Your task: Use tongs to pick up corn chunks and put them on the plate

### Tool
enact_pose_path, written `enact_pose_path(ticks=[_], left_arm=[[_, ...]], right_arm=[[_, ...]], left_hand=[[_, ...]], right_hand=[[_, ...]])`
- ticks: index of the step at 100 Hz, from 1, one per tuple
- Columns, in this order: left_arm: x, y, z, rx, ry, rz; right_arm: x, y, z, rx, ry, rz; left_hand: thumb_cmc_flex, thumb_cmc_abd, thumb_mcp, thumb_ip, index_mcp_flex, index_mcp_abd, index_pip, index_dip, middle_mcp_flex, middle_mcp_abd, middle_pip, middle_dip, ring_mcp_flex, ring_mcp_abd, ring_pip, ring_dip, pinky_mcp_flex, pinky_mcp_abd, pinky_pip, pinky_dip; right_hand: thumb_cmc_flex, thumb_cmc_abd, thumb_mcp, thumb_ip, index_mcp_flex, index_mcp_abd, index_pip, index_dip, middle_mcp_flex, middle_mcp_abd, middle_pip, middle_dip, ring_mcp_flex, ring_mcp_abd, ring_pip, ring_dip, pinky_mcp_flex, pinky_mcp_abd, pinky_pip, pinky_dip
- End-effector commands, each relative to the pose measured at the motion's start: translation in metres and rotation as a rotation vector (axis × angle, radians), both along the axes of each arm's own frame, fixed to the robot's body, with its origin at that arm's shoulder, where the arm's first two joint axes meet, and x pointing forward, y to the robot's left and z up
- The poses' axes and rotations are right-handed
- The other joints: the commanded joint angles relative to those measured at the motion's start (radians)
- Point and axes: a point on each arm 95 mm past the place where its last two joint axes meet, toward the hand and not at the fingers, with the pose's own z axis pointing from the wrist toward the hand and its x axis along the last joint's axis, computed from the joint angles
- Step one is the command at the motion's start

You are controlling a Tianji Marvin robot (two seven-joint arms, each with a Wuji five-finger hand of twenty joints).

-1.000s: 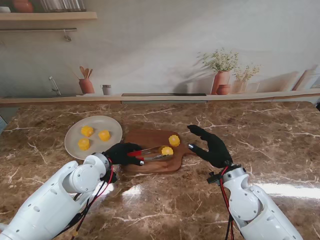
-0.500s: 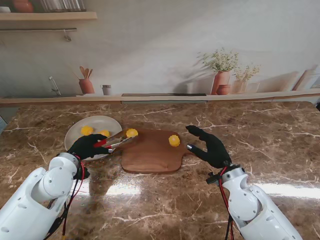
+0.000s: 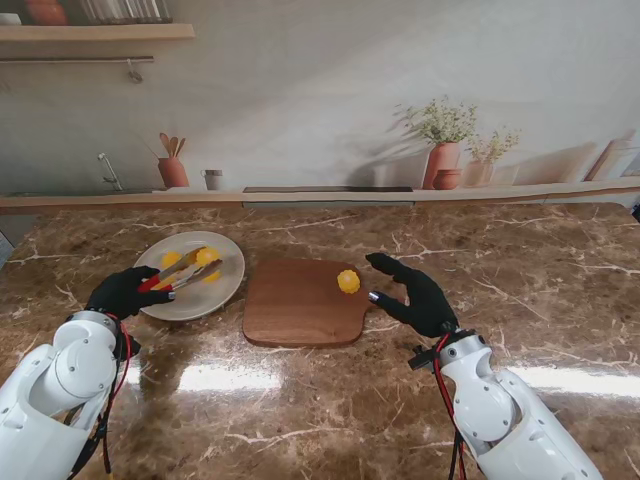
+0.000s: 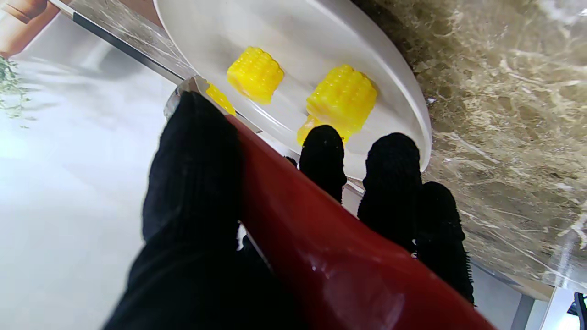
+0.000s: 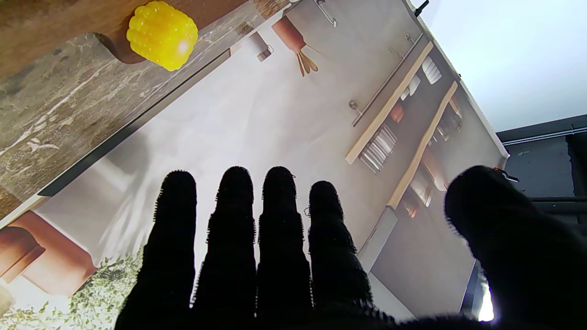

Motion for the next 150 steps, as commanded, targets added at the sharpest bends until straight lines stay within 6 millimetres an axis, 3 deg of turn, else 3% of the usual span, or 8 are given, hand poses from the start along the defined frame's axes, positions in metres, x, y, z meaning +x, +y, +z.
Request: enact_pose_path(ticks=[1, 19, 52, 68, 79, 85, 115, 150], left_arm=[[-0.002, 0.001, -0.003, -0.009, -0.003, 0.019], [-0.004, 0.002, 0.003, -0.007, -0.033, 0.029], [-0.005, -0.014, 0.018, -0.004, -0.078, -0.042], [0.0, -0.038, 0.024, -0.03, -0.091, -0.125], [0.007, -0.059, 0.024, -0.08, -0.072, -0.195], [0.012, -0.072, 0.022, -0.092, -0.051, -0.245], [0.034, -0.136, 0.003, -0.168, 0.014, -0.414], [0.052, -0.177, -0.011, -0.202, 0.049, -0.479]], right_arm=[[-0.002, 0.002, -0.005, -0.007, 0.022, 0.006], [-0.003, 0.002, -0.005, -0.006, 0.023, 0.006], [-0.003, 0.003, -0.005, -0.006, 0.021, 0.008], [-0.003, 0.003, -0.004, -0.007, 0.018, 0.007], [-0.003, 0.002, -0.004, -0.006, 0.017, 0.003], [-0.003, 0.002, -0.004, -0.006, 0.016, 0.001], [-0.004, -0.003, -0.003, -0.001, 0.012, -0.014], [-0.004, -0.01, -0.002, 0.006, 0.008, -0.03]], left_hand=[[-0.063, 0.147, 0.408, 0.057, -0.022, -0.037, -0.055, -0.05, 0.061, -0.11, 0.052, 0.002, 0.048, 0.023, 0.041, -0.002, 0.004, 0.009, 0.032, 0.015], [-0.117, 0.108, 0.487, 0.047, -0.05, -0.018, -0.245, -0.155, 0.058, -0.103, 0.065, 0.007, 0.058, 0.019, 0.042, -0.005, 0.012, 0.009, 0.039, 0.013], [-0.117, 0.112, 0.489, 0.046, -0.028, -0.031, -0.269, -0.171, 0.057, -0.115, 0.068, -0.004, 0.057, 0.021, 0.043, -0.005, 0.012, 0.016, 0.04, 0.013], [-0.115, 0.113, 0.487, 0.046, -0.027, -0.03, -0.265, -0.169, 0.061, -0.126, 0.07, -0.005, 0.061, 0.019, 0.044, -0.006, 0.014, 0.016, 0.041, 0.013], [-0.115, 0.117, 0.489, 0.048, -0.031, -0.024, -0.267, -0.169, 0.057, -0.096, 0.067, -0.011, 0.058, 0.023, 0.041, -0.006, 0.011, 0.017, 0.039, 0.012], [-0.114, 0.112, 0.485, 0.044, -0.038, -0.026, -0.272, -0.171, 0.059, -0.136, 0.073, -0.003, 0.059, 0.02, 0.041, -0.006, 0.012, 0.018, 0.039, 0.012], [-0.11, 0.115, 0.478, 0.041, -0.043, -0.026, -0.282, -0.177, 0.058, -0.139, 0.073, 0.008, 0.059, 0.018, 0.041, -0.005, 0.012, 0.013, 0.038, 0.012], [-0.107, 0.116, 0.472, 0.041, -0.049, -0.028, -0.293, -0.183, 0.053, -0.138, 0.074, 0.012, 0.055, 0.018, 0.041, -0.003, 0.01, 0.012, 0.039, 0.012]], right_hand=[[0.016, 0.016, -0.008, -0.027, 0.0, -0.027, -0.012, 0.002, 0.009, -0.031, 0.004, 0.015, 0.016, -0.001, 0.002, 0.014, -0.001, -0.007, 0.017, 0.03], [0.016, 0.015, -0.008, -0.027, 0.0, -0.027, -0.011, 0.002, 0.009, -0.03, 0.004, 0.015, 0.016, 0.0, 0.002, 0.013, 0.0, -0.007, 0.017, 0.03], [0.017, 0.015, -0.007, -0.027, 0.0, -0.027, -0.011, 0.002, 0.01, -0.031, 0.005, 0.015, 0.017, 0.0, 0.003, 0.014, 0.0, -0.006, 0.017, 0.03], [0.016, 0.015, -0.007, -0.027, 0.0, -0.029, -0.011, 0.002, 0.01, -0.03, 0.005, 0.015, 0.017, 0.0, 0.003, 0.014, 0.0, -0.007, 0.017, 0.03], [0.017, 0.016, -0.007, -0.027, 0.001, -0.028, -0.011, 0.002, 0.01, -0.029, 0.005, 0.015, 0.017, 0.0, 0.003, 0.014, -0.001, -0.007, 0.017, 0.03], [0.017, 0.015, -0.006, -0.027, -0.004, -0.027, -0.013, 0.001, 0.009, -0.028, 0.005, 0.015, 0.016, -0.001, 0.002, 0.014, 0.0, -0.006, 0.018, 0.03], [0.016, 0.015, -0.006, -0.027, -0.002, -0.028, -0.013, 0.002, 0.01, -0.03, 0.005, 0.015, 0.017, -0.001, 0.003, 0.014, 0.0, -0.004, 0.018, 0.03], [0.016, 0.015, -0.005, -0.027, 0.001, -0.029, -0.011, 0.002, 0.012, -0.032, 0.006, 0.016, 0.019, -0.001, 0.003, 0.014, -0.001, -0.004, 0.018, 0.03]])
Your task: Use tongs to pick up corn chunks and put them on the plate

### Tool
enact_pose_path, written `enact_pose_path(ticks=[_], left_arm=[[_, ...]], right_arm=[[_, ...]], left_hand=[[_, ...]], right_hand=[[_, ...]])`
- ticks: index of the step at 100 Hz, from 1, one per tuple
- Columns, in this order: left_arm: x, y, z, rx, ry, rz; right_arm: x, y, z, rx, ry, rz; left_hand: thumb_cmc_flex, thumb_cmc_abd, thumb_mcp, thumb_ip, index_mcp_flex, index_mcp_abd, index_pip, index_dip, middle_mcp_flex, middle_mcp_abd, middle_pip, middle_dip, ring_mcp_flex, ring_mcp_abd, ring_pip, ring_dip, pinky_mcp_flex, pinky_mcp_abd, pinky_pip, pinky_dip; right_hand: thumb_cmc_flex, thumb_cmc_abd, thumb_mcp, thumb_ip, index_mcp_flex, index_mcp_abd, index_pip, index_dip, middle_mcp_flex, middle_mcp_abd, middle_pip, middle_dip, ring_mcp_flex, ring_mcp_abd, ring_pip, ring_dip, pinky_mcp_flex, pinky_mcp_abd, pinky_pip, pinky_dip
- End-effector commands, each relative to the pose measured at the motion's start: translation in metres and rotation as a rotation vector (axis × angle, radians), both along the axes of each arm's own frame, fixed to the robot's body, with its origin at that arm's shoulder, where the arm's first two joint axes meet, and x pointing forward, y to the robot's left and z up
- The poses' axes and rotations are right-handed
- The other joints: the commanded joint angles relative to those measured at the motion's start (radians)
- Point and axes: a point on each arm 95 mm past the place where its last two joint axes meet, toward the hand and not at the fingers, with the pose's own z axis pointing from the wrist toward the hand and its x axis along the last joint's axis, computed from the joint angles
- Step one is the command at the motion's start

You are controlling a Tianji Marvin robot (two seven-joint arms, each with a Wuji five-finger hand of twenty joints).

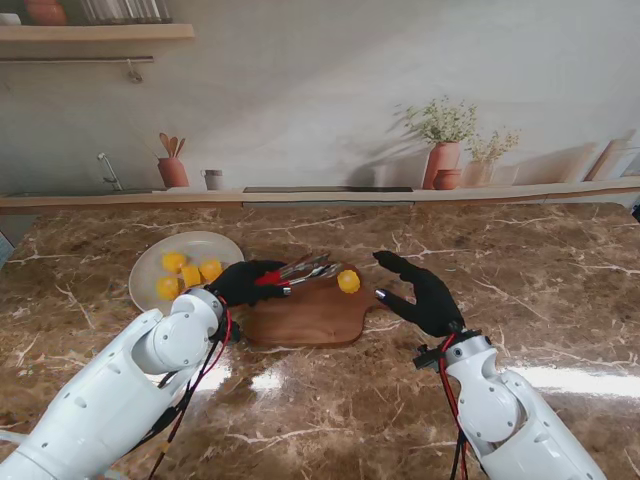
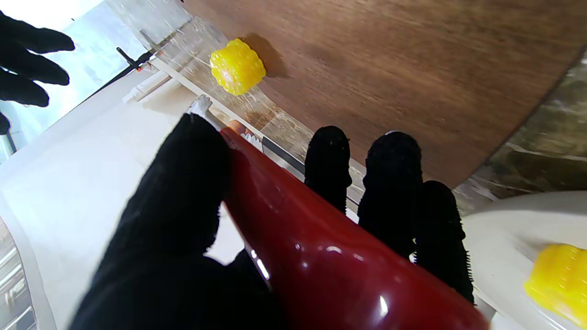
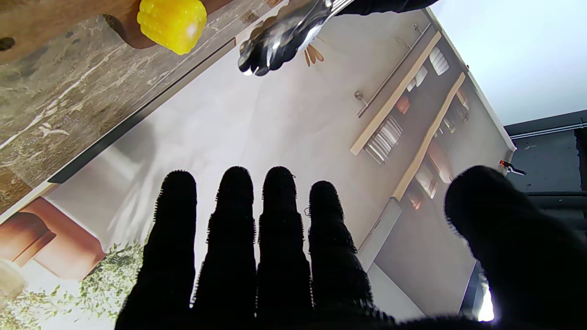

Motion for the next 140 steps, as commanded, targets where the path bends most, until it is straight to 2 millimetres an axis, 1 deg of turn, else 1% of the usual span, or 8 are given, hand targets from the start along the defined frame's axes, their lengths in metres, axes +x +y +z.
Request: enact_pose_path(ticks=[1, 25, 31, 58, 84, 94, 121, 140], left_arm=[[0.002, -0.013, 0.002, -0.023, -0.006, -0.016], [0.008, -0.026, -0.003, -0.013, 0.007, -0.046], [0.009, -0.029, -0.005, -0.013, 0.01, -0.047], [0.014, -0.039, -0.013, 0.007, 0.012, -0.062], [0.02, -0.047, -0.016, 0.008, 0.012, -0.059], [0.022, -0.049, -0.016, 0.014, 0.007, -0.058], [0.026, -0.051, -0.021, 0.05, 0.028, -0.06], [0.025, -0.052, -0.023, 0.064, 0.042, -0.051]], right_arm=[[-0.002, -0.001, -0.004, 0.002, 0.018, -0.002], [-0.002, -0.003, -0.005, 0.006, 0.018, -0.005], [-0.002, -0.003, -0.005, 0.006, 0.017, -0.005], [-0.002, -0.004, -0.005, 0.007, 0.017, -0.007], [-0.002, -0.004, -0.005, 0.007, 0.018, -0.008], [-0.002, -0.005, -0.005, 0.007, 0.018, -0.009], [-0.002, -0.006, -0.005, 0.009, 0.018, -0.011], [-0.002, -0.006, -0.005, 0.006, 0.019, -0.008]], left_hand=[[0.069, 0.115, 0.183, 0.043, -0.035, -0.046, -0.016, -0.021, 0.053, -0.176, 0.074, 0.014, 0.033, 0.018, 0.041, -0.003, -0.003, 0.012, 0.039, 0.012], [0.07, 0.115, 0.177, 0.043, -0.056, -0.049, -0.064, -0.047, 0.047, -0.174, 0.08, 0.015, 0.032, 0.015, 0.044, -0.003, -0.003, 0.009, 0.039, 0.012], [0.071, 0.113, 0.176, 0.043, -0.071, -0.05, -0.07, -0.05, 0.045, -0.174, 0.082, 0.015, 0.03, 0.014, 0.043, -0.003, -0.004, 0.008, 0.038, 0.012], [0.07, 0.105, 0.179, 0.042, -0.097, -0.055, -0.076, -0.054, 0.046, -0.172, 0.09, 0.015, 0.033, 0.016, 0.046, -0.004, -0.002, 0.008, 0.042, 0.013], [0.064, 0.098, 0.191, 0.04, -0.122, -0.061, -0.079, -0.059, 0.045, -0.171, 0.096, 0.015, 0.035, 0.016, 0.05, -0.004, -0.003, 0.008, 0.045, 0.014], [0.062, 0.096, 0.195, 0.039, -0.124, -0.066, -0.078, -0.061, 0.045, -0.172, 0.097, 0.014, 0.035, 0.016, 0.05, -0.004, -0.002, 0.007, 0.046, 0.014], [0.055, 0.094, 0.203, 0.036, -0.143, -0.053, -0.082, -0.066, 0.041, -0.172, 0.102, 0.013, 0.035, 0.012, 0.052, -0.005, -0.001, 0.004, 0.049, 0.013], [0.056, 0.092, 0.204, 0.035, -0.146, -0.052, -0.081, -0.067, 0.04, -0.171, 0.105, 0.013, 0.032, 0.014, 0.053, -0.005, -0.004, 0.005, 0.049, 0.013]], right_hand=[[0.016, 0.015, -0.006, -0.027, 0.002, -0.029, -0.011, 0.002, 0.012, -0.032, 0.006, 0.016, 0.019, -0.001, 0.003, 0.014, -0.001, -0.004, 0.018, 0.03], [0.016, 0.014, -0.006, -0.028, 0.003, -0.03, -0.01, 0.002, 0.013, -0.03, 0.006, 0.016, 0.018, -0.001, 0.003, 0.014, -0.001, -0.005, 0.018, 0.03], [0.016, 0.015, -0.006, -0.027, 0.003, -0.03, -0.011, 0.002, 0.013, -0.031, 0.006, 0.016, 0.018, -0.002, 0.003, 0.014, -0.001, -0.005, 0.018, 0.03], [0.016, 0.014, -0.005, -0.027, 0.004, -0.03, -0.01, 0.002, 0.013, -0.029, 0.005, 0.016, 0.017, 0.0, 0.002, 0.014, -0.001, -0.004, 0.018, 0.03], [0.016, 0.014, -0.006, -0.028, 0.009, -0.031, -0.008, 0.003, 0.014, -0.03, 0.006, 0.016, 0.018, -0.001, 0.003, 0.014, -0.002, -0.004, 0.017, 0.03], [0.016, 0.014, -0.006, -0.028, 0.01, -0.032, -0.007, 0.003, 0.016, -0.03, 0.006, 0.017, 0.017, 0.001, 0.002, 0.014, -0.001, -0.003, 0.018, 0.03], [0.017, 0.014, -0.007, -0.028, 0.01, -0.034, -0.007, 0.002, 0.017, -0.029, 0.006, 0.017, 0.018, 0.001, 0.003, 0.014, -0.002, -0.003, 0.018, 0.03], [0.017, 0.015, -0.007, -0.027, 0.013, -0.034, -0.005, 0.002, 0.016, -0.029, 0.006, 0.017, 0.017, -0.001, 0.002, 0.014, -0.002, -0.003, 0.018, 0.03]])
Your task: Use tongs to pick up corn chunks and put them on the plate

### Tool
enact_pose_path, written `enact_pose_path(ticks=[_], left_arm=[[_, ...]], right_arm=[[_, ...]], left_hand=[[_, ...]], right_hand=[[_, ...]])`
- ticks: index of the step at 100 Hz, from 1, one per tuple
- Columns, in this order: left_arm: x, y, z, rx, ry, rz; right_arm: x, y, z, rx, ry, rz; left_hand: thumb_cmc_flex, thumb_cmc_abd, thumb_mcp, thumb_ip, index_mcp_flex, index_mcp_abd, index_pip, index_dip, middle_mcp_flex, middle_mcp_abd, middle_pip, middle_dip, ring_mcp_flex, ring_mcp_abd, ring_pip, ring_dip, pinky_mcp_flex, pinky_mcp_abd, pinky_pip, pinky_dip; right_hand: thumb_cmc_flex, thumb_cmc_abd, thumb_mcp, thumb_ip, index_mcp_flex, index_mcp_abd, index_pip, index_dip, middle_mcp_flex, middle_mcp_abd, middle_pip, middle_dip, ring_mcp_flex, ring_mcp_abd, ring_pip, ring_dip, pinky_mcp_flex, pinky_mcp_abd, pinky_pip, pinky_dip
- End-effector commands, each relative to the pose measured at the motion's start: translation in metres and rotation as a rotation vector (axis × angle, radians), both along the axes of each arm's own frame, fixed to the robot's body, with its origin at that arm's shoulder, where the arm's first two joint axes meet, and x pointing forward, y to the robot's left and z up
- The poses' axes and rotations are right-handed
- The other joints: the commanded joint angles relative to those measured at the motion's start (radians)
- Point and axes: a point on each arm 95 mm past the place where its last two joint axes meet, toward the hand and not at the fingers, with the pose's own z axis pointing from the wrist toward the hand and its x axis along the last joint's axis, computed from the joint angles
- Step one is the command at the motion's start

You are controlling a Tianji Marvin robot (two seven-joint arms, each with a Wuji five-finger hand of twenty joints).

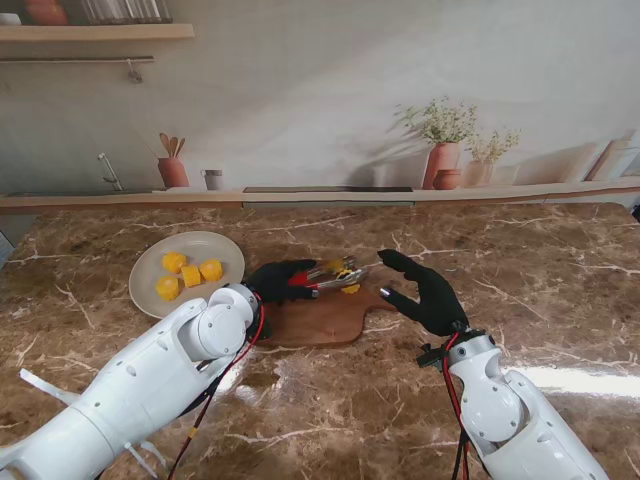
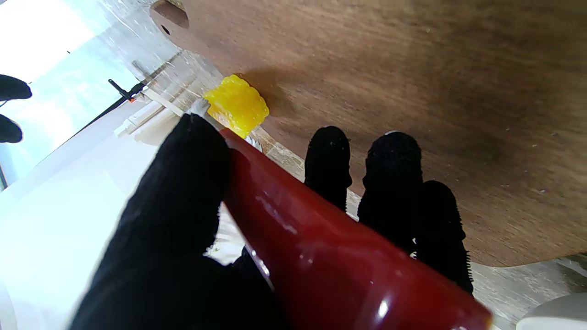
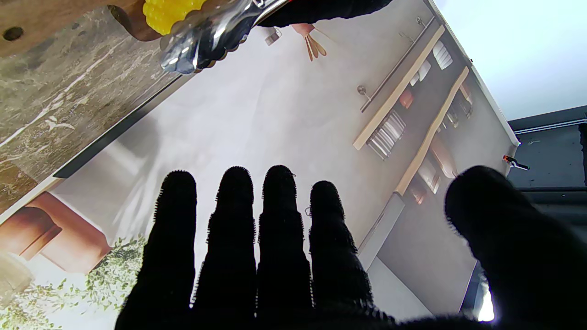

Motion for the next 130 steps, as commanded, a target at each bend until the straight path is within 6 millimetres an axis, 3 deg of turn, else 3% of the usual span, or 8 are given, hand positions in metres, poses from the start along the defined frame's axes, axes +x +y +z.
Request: enact_pose_path(ticks=[1, 85, 100, 110, 113, 116, 119, 130], left_arm=[[0.0, -0.003, -0.001, 0.007, 0.008, -0.005], [-0.009, -0.005, -0.014, 0.054, 0.075, -0.034], [-0.008, -0.007, -0.015, 0.072, 0.061, -0.032], [-0.008, -0.008, -0.014, 0.066, 0.05, -0.032], [-0.008, -0.008, -0.014, 0.06, 0.05, -0.033], [-0.008, -0.009, -0.013, 0.056, 0.049, -0.033], [-0.008, -0.009, -0.013, 0.053, 0.048, -0.032], [-0.009, -0.008, -0.013, 0.029, 0.068, -0.024]], right_arm=[[-0.002, 0.0, -0.005, -0.002, 0.022, 0.004], [-0.002, 0.001, -0.006, -0.005, 0.025, 0.011], [-0.002, 0.0, -0.005, -0.003, 0.024, 0.007], [-0.002, 0.0, -0.005, -0.003, 0.025, 0.006], [-0.002, 0.0, -0.005, -0.003, 0.026, 0.007], [-0.002, 0.0, -0.005, -0.002, 0.027, 0.007], [-0.002, 0.0, -0.005, -0.002, 0.027, 0.007], [-0.002, 0.0, -0.005, -0.002, 0.025, 0.01]], left_hand=[[0.056, 0.092, 0.204, 0.035, -0.03, -0.024, -0.018, -0.016, 0.04, -0.172, 0.101, 0.012, 0.032, 0.014, 0.053, -0.005, -0.004, 0.005, 0.049, 0.013], [0.04, 0.061, 0.238, 0.031, -0.032, -0.02, -0.017, -0.019, 0.042, -0.152, 0.111, 0.003, 0.039, 0.017, 0.06, -0.01, 0.002, 0.004, 0.053, 0.013], [0.049, 0.085, 0.242, 0.035, 0.033, -0.076, 0.005, -0.01, 0.039, -0.139, 0.116, 0.001, 0.038, 0.022, 0.066, -0.007, -0.001, 0.011, 0.055, 0.014], [0.138, 0.174, 0.109, 0.047, 0.149, -0.141, 0.186, 0.108, 0.033, -0.129, 0.126, -0.013, 0.03, 0.029, 0.077, 0.01, -0.009, 0.017, 0.053, 0.019], [0.275, 0.2, -0.096, 0.057, 0.197, -0.149, 0.288, 0.164, 0.038, -0.133, 0.123, 0.01, 0.029, 0.03, 0.084, 0.016, -0.011, 0.019, 0.052, 0.023], [0.339, 0.21, -0.191, 0.066, 0.243, -0.15, 0.376, 0.211, 0.043, -0.136, 0.129, 0.022, 0.031, 0.03, 0.094, 0.021, -0.01, 0.022, 0.056, 0.026], [0.363, 0.214, -0.216, 0.069, 0.276, -0.159, 0.462, 0.247, 0.046, -0.138, 0.135, 0.032, 0.034, 0.03, 0.103, 0.026, -0.008, 0.025, 0.058, 0.028], [0.388, 0.216, -0.24, 0.074, 0.273, -0.145, 0.703, 0.278, 0.053, -0.131, 0.138, 0.055, 0.033, 0.034, 0.111, 0.035, -0.012, 0.024, 0.053, 0.029]], right_hand=[[0.017, 0.014, -0.007, -0.028, 0.011, -0.026, -0.006, 0.002, 0.006, -0.028, 0.006, 0.016, 0.017, -0.001, 0.002, 0.014, -0.002, -0.003, 0.017, 0.03], [0.018, 0.016, -0.008, -0.027, 0.026, -0.032, 0.002, 0.001, 0.017, -0.031, 0.008, 0.018, 0.025, 0.002, 0.005, 0.015, -0.001, -0.001, 0.018, 0.03], [0.018, 0.016, -0.007, -0.027, 0.024, -0.032, 0.001, 0.0, 0.017, -0.03, 0.008, 0.018, 0.026, 0.001, 0.005, 0.016, 0.0, -0.001, 0.019, 0.03], [0.018, 0.016, -0.007, -0.028, 0.023, -0.033, 0.001, 0.0, 0.018, -0.031, 0.008, 0.019, 0.026, 0.001, 0.005, 0.016, 0.0, -0.001, 0.019, 0.03], [0.017, 0.016, -0.008, -0.028, 0.023, -0.033, 0.0, -0.001, 0.017, -0.029, 0.008, 0.019, 0.026, 0.002, 0.005, 0.016, -0.001, -0.001, 0.018, 0.03], [0.017, 0.017, -0.007, -0.028, 0.023, -0.033, 0.0, -0.001, 0.017, -0.03, 0.008, 0.019, 0.026, 0.003, 0.005, 0.016, 0.0, -0.002, 0.019, 0.03], [0.018, 0.017, -0.008, -0.028, 0.022, -0.033, 0.0, -0.001, 0.017, -0.03, 0.007, 0.019, 0.027, 0.003, 0.005, 0.016, 0.0, -0.002, 0.019, 0.03], [0.018, 0.018, -0.008, -0.028, 0.022, -0.033, 0.0, -0.001, 0.017, -0.029, 0.007, 0.019, 0.027, 0.004, 0.005, 0.016, 0.001, -0.002, 0.019, 0.03]])
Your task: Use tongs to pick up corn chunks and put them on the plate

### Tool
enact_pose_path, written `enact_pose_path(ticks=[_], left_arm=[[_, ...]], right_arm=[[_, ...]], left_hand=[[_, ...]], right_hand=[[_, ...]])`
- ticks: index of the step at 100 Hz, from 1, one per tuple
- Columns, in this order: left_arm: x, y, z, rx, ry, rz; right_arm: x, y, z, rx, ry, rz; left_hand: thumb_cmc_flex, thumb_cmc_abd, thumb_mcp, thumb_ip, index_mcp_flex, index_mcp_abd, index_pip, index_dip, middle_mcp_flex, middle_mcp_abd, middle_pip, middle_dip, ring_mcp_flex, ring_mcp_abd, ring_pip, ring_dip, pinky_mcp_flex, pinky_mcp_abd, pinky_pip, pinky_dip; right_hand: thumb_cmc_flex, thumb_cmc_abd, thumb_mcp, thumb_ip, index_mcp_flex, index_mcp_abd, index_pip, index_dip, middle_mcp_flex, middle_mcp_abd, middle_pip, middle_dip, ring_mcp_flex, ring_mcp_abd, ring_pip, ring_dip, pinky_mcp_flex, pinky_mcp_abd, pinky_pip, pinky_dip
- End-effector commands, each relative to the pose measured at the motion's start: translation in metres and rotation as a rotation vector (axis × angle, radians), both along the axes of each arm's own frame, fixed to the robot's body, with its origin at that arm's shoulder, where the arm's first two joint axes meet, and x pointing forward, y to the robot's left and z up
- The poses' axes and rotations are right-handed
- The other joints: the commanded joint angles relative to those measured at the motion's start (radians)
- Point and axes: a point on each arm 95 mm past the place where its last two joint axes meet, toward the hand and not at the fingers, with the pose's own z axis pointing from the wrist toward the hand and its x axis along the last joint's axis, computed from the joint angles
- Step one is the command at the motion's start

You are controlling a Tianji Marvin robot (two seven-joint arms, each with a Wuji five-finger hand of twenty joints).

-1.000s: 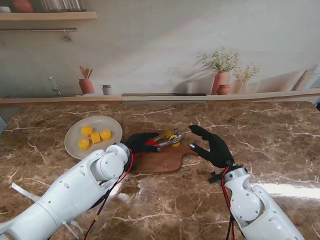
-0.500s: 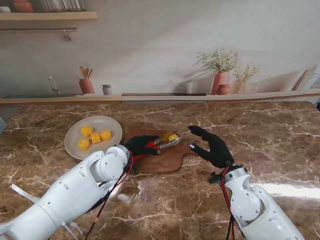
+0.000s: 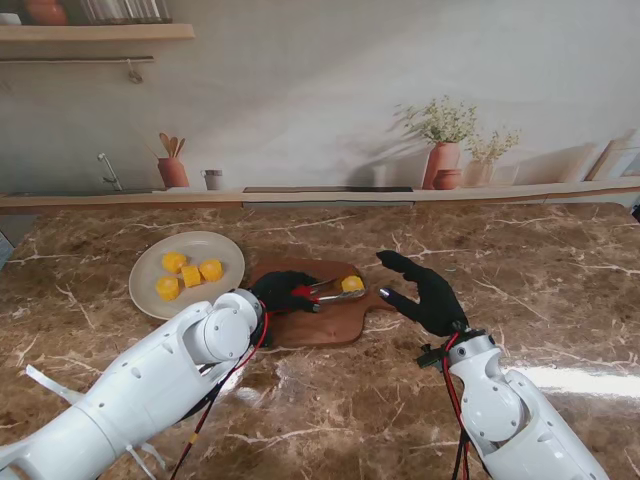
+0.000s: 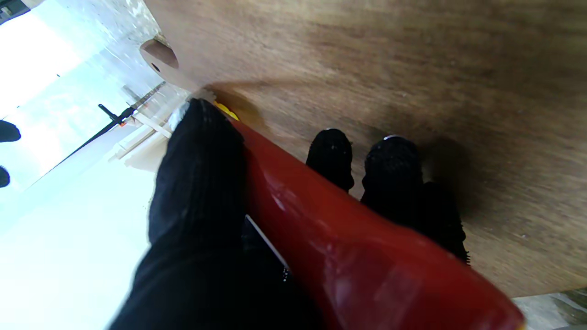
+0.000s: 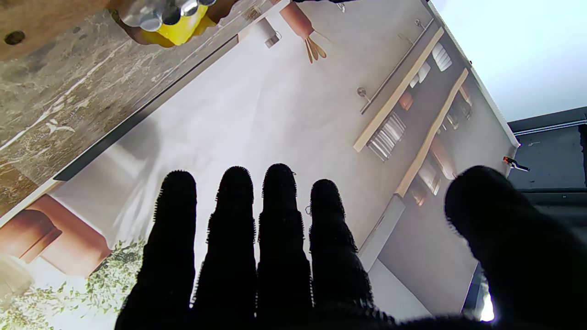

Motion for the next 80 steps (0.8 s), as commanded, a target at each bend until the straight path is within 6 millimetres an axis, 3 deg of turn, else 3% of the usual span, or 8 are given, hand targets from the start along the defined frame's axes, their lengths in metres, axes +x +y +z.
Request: enact_pose_path(ticks=[1, 25, 49, 63, 80], left_arm=[[-0.003, -0.002, -0.003, -0.024, 0.025, 0.004], [-0.006, 0.002, -0.001, -0.081, 0.006, 0.043], [-0.011, 0.015, 0.013, -0.134, -0.056, 0.099], [-0.018, 0.04, 0.028, -0.124, -0.109, 0.166], [-0.029, 0.091, 0.045, -0.063, -0.166, 0.288]], right_arm=[[-0.002, 0.0, -0.005, -0.001, 0.019, 0.005], [-0.003, 0.0, -0.005, -0.002, 0.018, 0.007], [-0.003, 0.001, -0.005, -0.006, 0.023, 0.01], [-0.003, 0.001, -0.005, -0.007, 0.023, 0.007], [-0.003, 0.002, -0.005, -0.009, 0.025, 0.01]], left_hand=[[0.174, 0.183, 0.097, 0.072, 0.189, -0.105, 0.383, 0.103, 0.052, -0.144, 0.093, 0.026, 0.029, 0.035, 0.059, 0.019, -0.012, 0.023, -0.001, 0.003], [0.199, 0.179, 0.097, 0.068, 0.142, -0.119, 0.596, 0.219, 0.048, -0.159, 0.112, 0.043, 0.03, 0.038, 0.068, 0.031, -0.014, 0.023, -0.003, 0.007], [0.207, 0.18, 0.096, 0.066, 0.128, -0.132, 0.646, 0.262, 0.041, -0.164, 0.126, 0.048, 0.027, 0.04, 0.073, 0.04, -0.017, 0.023, -0.006, 0.009], [0.205, 0.18, 0.095, 0.066, 0.128, -0.135, 0.644, 0.259, 0.042, -0.166, 0.128, 0.047, 0.027, 0.041, 0.074, 0.042, -0.017, 0.017, -0.008, 0.01], [0.204, 0.179, 0.095, 0.066, 0.128, -0.136, 0.642, 0.254, 0.045, -0.167, 0.128, 0.047, 0.031, 0.04, 0.075, 0.044, -0.017, 0.018, -0.008, 0.012]], right_hand=[[0.018, 0.018, -0.008, -0.027, 0.01, -0.03, -0.001, -0.001, 0.005, -0.029, 0.005, 0.009, 0.026, 0.003, 0.005, 0.016, 0.001, -0.003, 0.019, 0.03], [0.019, 0.017, -0.009, -0.027, 0.009, -0.03, -0.001, -0.002, 0.005, -0.029, 0.005, 0.009, 0.027, 0.003, 0.005, 0.016, 0.001, -0.003, 0.019, 0.03], [0.019, 0.017, -0.009, -0.027, 0.006, -0.03, -0.002, -0.002, 0.004, -0.029, 0.005, 0.009, 0.026, 0.003, 0.005, 0.016, 0.0, -0.004, 0.018, 0.03], [0.018, 0.017, -0.01, -0.027, 0.006, -0.03, -0.003, -0.002, 0.004, -0.029, 0.005, 0.009, 0.026, 0.004, 0.005, 0.016, 0.0, -0.003, 0.018, 0.029], [0.018, 0.017, -0.01, -0.027, 0.006, -0.03, -0.003, -0.003, 0.004, -0.03, 0.005, 0.009, 0.026, 0.002, 0.005, 0.016, 0.0, -0.003, 0.018, 0.029]])
